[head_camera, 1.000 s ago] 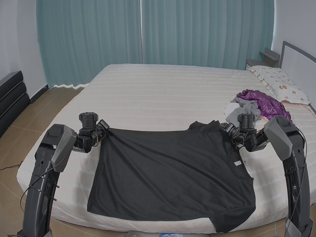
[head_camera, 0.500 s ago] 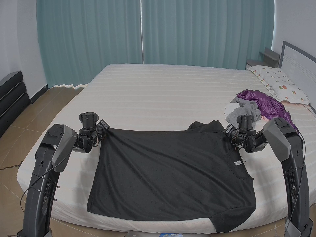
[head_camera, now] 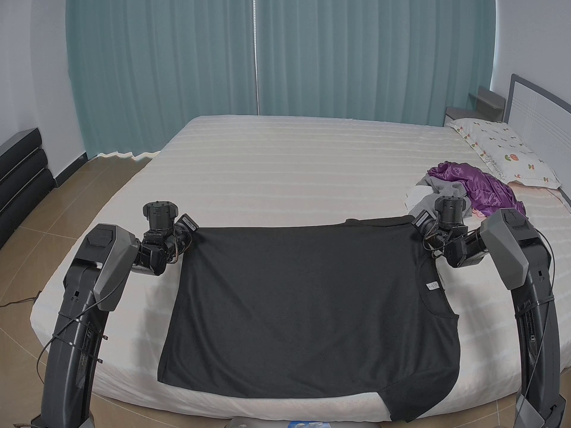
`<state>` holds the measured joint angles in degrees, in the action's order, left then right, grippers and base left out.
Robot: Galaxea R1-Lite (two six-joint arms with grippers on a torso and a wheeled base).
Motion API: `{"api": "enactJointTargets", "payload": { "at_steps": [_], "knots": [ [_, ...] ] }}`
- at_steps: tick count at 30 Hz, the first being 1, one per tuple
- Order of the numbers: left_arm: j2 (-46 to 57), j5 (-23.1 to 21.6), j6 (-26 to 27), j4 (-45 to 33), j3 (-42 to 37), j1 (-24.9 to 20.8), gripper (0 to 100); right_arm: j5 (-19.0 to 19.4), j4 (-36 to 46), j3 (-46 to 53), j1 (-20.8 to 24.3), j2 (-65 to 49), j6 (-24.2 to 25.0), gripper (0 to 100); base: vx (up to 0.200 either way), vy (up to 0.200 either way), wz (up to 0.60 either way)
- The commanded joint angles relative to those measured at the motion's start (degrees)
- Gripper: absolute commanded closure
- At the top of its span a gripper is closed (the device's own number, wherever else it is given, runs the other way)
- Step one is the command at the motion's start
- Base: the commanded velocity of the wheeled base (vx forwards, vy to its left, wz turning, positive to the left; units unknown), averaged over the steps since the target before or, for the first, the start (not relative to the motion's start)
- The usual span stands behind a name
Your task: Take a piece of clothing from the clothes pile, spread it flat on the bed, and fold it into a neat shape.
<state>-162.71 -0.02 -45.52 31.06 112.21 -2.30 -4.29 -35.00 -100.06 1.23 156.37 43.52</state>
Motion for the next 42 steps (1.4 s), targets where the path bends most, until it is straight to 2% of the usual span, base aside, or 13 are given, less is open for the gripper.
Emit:
{"api": "enactJointTargets", "payload": {
  "at_steps": [1,32,33,34,35,42],
  "knots": [
    [-0.9,0.2,-0.1,0.3,1.9,0.1,100,-0.4,-1.0,-0.6,-0.2,-0.3,-0.4,100,0.0,0.0,0.0],
    [-2.4,-0.8,1.9,2.2,2.4,-0.1,100,-2.9,-2.1,-2.6,0.6,3.3,-1.2,100,0.0,0.0,0.0],
    [-2.4,-0.8,1.9,2.2,2.4,-0.1,100,-2.9,-2.1,-2.6,0.8,3.3,-1.2,0,0.0,0.0,0.0],
    [-2.4,-0.8,1.9,2.2,2.4,-0.1,100,-2.9,-2.1,-2.5,0.8,3.3,-1.2,0,0.0,0.0,0.0],
    [-2.4,-0.8,1.9,2.2,2.4,-0.1,0,-2.9,-2.2,-2.5,0.8,3.2,-1.2,0,0.0,0.0,0.0],
    [-2.4,-0.2,1.8,2.7,2.4,-0.7,0,-2.9,-5.4,0.6,1.3,2.1,-1.2,0,0.0,0.0,0.0]
  ]
}}
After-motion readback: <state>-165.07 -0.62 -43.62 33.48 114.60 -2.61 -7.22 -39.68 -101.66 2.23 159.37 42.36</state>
